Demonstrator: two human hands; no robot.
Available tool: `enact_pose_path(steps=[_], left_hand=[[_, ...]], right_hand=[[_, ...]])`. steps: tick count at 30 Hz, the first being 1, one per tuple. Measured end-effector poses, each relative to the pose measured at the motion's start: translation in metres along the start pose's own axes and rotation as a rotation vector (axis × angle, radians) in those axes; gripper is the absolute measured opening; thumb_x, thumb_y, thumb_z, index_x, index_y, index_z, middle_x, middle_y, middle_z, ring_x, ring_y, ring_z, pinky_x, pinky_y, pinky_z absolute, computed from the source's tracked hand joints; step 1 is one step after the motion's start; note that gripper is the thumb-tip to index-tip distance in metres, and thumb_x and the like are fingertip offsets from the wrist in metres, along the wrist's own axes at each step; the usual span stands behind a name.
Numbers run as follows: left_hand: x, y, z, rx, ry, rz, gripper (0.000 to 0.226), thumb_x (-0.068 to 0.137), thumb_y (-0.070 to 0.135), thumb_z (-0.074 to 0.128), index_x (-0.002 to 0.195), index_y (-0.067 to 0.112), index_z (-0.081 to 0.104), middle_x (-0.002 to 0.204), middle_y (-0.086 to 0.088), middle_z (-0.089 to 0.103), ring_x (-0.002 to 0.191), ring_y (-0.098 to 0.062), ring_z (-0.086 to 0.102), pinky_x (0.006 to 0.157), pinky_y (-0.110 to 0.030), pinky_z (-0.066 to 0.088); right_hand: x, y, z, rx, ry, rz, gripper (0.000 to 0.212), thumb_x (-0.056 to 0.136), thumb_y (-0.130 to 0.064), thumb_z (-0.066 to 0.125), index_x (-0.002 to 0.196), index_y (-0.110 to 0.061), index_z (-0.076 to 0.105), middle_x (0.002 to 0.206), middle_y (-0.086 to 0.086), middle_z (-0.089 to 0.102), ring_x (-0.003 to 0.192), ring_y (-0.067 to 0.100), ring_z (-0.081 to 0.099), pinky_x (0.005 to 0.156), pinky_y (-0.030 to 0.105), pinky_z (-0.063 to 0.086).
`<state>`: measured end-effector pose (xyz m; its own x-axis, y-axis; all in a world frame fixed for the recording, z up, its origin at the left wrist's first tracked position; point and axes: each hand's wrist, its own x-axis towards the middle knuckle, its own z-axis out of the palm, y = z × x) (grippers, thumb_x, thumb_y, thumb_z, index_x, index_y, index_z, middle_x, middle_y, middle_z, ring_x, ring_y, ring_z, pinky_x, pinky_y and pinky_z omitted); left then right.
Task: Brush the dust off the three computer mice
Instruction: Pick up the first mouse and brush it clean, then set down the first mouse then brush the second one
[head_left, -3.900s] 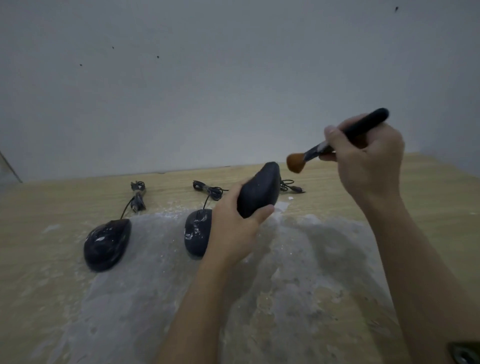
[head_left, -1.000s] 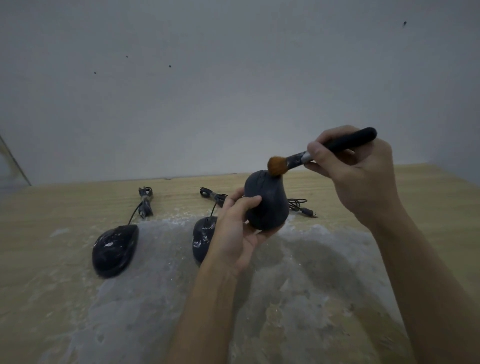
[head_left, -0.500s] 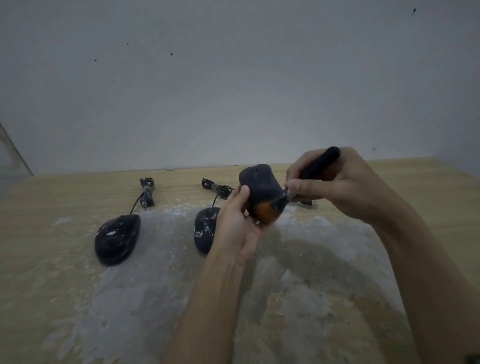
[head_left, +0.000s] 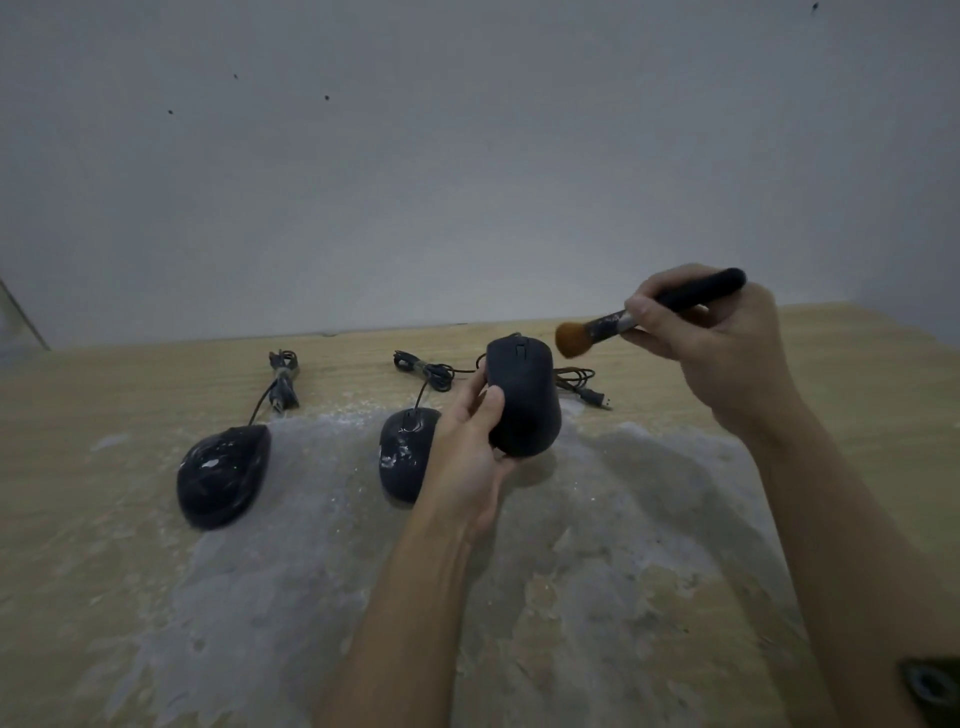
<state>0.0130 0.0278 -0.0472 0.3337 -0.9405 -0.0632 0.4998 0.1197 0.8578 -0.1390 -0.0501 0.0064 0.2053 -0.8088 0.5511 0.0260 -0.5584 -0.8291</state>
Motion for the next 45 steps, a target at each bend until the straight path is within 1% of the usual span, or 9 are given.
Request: enact_pose_path(steps=[3, 9, 16, 25, 29, 32, 34, 38, 45], left_hand=[[-0.001, -0.001, -0.001, 0.078, -0.04, -0.002, 0.038, 0.097, 0.012, 0.038, 0.133, 0.021, 0.044, 0.126, -0.009, 0.054, 0.111, -0.023, 0.052, 0.084, -0.037, 0.049], [-0.002, 0.001, -0.003, 0.102, -0.045, -0.007, 0.033, 0.096, 0.013, 0.039, 0.126, 0.024, 0.048, 0.121, -0.005, 0.054, 0.113, -0.025, 0.052, 0.093, -0.043, 0.047], [-0.003, 0.0, 0.0, 0.145, -0.103, -0.03, 0.038, 0.097, 0.016, 0.037, 0.133, 0.013, 0.046, 0.129, -0.009, 0.057, 0.116, -0.023, 0.055, 0.09, -0.047, 0.05], [-0.001, -0.006, -0.003, 0.392, -0.184, -0.048, 0.029, 0.098, 0.019, 0.034, 0.104, 0.033, 0.058, 0.103, 0.008, 0.066, 0.1, -0.016, 0.062, 0.093, -0.042, 0.048], [-0.002, -0.007, 0.0, 0.471, -0.192, -0.062, 0.028, 0.099, 0.021, 0.034, 0.122, 0.025, 0.05, 0.113, 0.001, 0.06, 0.106, -0.018, 0.057, 0.099, -0.038, 0.045], [0.0, -0.015, 0.002, 0.633, -0.188, -0.058, 0.031, 0.098, 0.022, 0.037, 0.126, 0.022, 0.05, 0.122, -0.004, 0.059, 0.113, -0.02, 0.056, 0.103, -0.042, 0.042], [0.001, -0.021, 0.002, 0.692, -0.167, -0.078, 0.033, 0.097, 0.027, 0.036, 0.126, 0.018, 0.05, 0.122, -0.006, 0.059, 0.113, -0.022, 0.056, 0.101, -0.045, 0.043], [0.003, -0.027, 0.009, 0.926, 0.008, 0.025, 0.035, 0.097, 0.032, 0.035, 0.114, 0.013, 0.059, 0.11, -0.007, 0.063, 0.104, -0.02, 0.057, 0.083, -0.032, 0.041], [-0.001, -0.023, 0.006, 1.233, 0.039, 0.221, 0.039, 0.094, 0.035, 0.041, 0.108, 0.007, 0.064, 0.109, -0.013, 0.066, 0.104, -0.027, 0.058, 0.091, -0.04, 0.044]], right_hand=[[-0.001, 0.002, 0.004, 0.183, -0.089, 0.095, 0.014, 0.082, 0.003, 0.059, 0.072, -0.007, 0.059, 0.074, 0.007, 0.059, 0.074, 0.013, 0.067, 0.071, 0.031, 0.058], [0.001, 0.024, 0.009, -0.154, 0.09, 0.04, 0.013, 0.083, -0.013, 0.062, 0.074, -0.022, 0.06, 0.075, 0.004, 0.065, 0.084, 0.026, 0.067, 0.085, 0.048, 0.055], [-0.007, 0.028, 0.031, 0.162, -0.153, 0.467, 0.019, 0.095, -0.016, 0.045, 0.081, -0.012, 0.057, 0.079, 0.005, 0.06, 0.073, 0.018, 0.058, 0.065, 0.028, 0.048], [-0.011, 0.043, 0.034, 0.137, -0.203, 0.319, 0.025, 0.094, -0.002, 0.041, 0.08, -0.02, 0.051, 0.101, -0.003, 0.059, 0.092, 0.009, 0.055, 0.073, 0.022, 0.042], [-0.009, 0.047, 0.032, 0.144, -0.171, 0.27, 0.028, 0.092, 0.006, 0.04, 0.08, -0.018, 0.047, 0.126, 0.009, 0.055, 0.114, 0.007, 0.049, 0.088, 0.015, 0.041], [-0.007, 0.047, 0.028, 0.004, -0.15, 0.229, 0.025, 0.092, 0.004, 0.039, 0.083, -0.019, 0.046, 0.13, 0.02, 0.053, 0.094, 0.008, 0.051, 0.07, 0.005, 0.04], [-0.005, 0.046, 0.023, -0.139, -0.153, 0.248, 0.015, 0.093, -0.005, 0.041, 0.092, -0.016, 0.051, 0.123, 0.018, 0.057, 0.081, 0.011, 0.049, 0.059, 0.011, 0.04], [-0.002, 0.048, 0.018, -0.234, -0.162, 0.269, 0.016, 0.094, -0.011, 0.042, 0.096, -0.018, 0.055, 0.11, 0.003, 0.062, 0.081, 0.009, 0.051, 0.059, 0.016, 0.036], [-0.003, 0.046, 0.017, -0.193, -0.148, 0.272, 0.015, 0.094, -0.009, 0.042, 0.093, -0.019, 0.053, 0.11, 0.0, 0.065, 0.075, 0.006, 0.053, 0.053, 0.008, 0.038]])
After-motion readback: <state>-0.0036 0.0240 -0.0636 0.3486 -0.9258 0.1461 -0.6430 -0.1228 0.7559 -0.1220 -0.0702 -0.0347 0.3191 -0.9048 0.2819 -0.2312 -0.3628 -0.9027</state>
